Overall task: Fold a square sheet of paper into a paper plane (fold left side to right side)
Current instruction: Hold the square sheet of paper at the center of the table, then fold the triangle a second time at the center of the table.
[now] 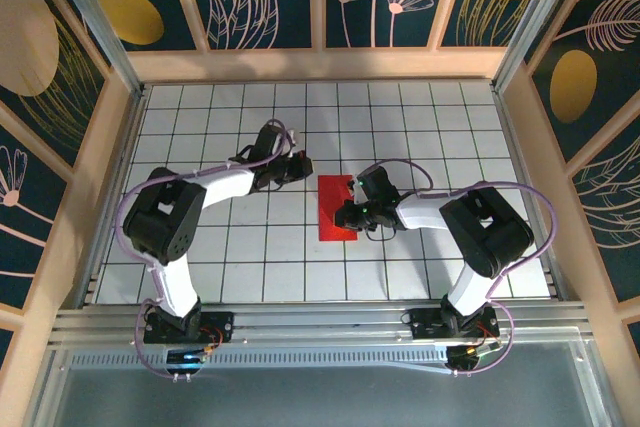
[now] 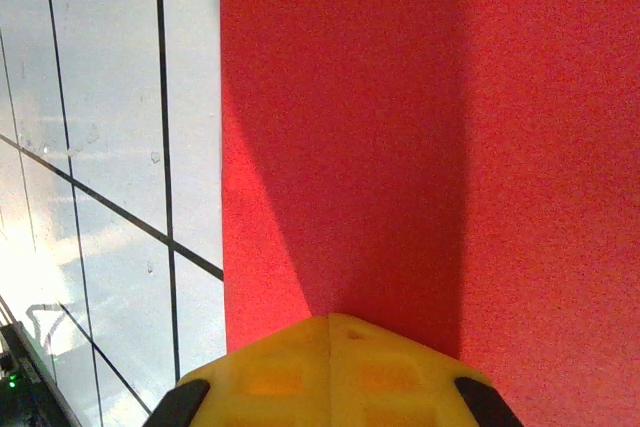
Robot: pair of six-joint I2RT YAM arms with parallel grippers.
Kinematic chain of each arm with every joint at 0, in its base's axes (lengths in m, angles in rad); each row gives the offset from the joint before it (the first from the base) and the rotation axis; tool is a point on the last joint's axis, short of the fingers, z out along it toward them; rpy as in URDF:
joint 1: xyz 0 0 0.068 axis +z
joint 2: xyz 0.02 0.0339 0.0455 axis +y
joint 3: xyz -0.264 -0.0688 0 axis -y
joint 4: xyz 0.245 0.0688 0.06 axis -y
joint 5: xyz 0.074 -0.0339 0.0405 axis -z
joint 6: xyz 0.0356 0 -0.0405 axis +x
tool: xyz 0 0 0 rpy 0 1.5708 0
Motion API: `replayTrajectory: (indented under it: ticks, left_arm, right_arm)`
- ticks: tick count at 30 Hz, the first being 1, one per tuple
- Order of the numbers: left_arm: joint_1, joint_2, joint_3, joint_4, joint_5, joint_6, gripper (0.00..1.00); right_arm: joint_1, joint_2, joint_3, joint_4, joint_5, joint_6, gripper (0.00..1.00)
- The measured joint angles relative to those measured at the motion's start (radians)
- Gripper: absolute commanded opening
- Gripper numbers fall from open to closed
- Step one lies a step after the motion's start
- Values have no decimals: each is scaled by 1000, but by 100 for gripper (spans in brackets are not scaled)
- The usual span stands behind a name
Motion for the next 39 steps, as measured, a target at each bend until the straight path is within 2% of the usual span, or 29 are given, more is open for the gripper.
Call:
replayTrajectory:
  ticks: [7,23,25,29,32,39]
  left_arm:
    - [-113,-40,-97,-19,21,-32,0]
    - [-114,55,-73,-65,19,-26,0]
    - [-115,60,-65,-69,16,-23,0]
    - [-119,61,-63,-72,9,-23,0]
    - [-121,61,-63,-72,0,-24,0]
    - [-127,60,-66,-69,-6,-28,0]
  right_arm:
    - [0,0,0,0,1,7,0]
    - [1,0,6,-11,2,7,0]
    - [1,0,13,-21,3,7,6]
    - [0,-9,29,-53,8,7,24]
    - [-13,-62,32,-105,21,5,34]
    - [-123,-239,-19,-149,16,-11,44]
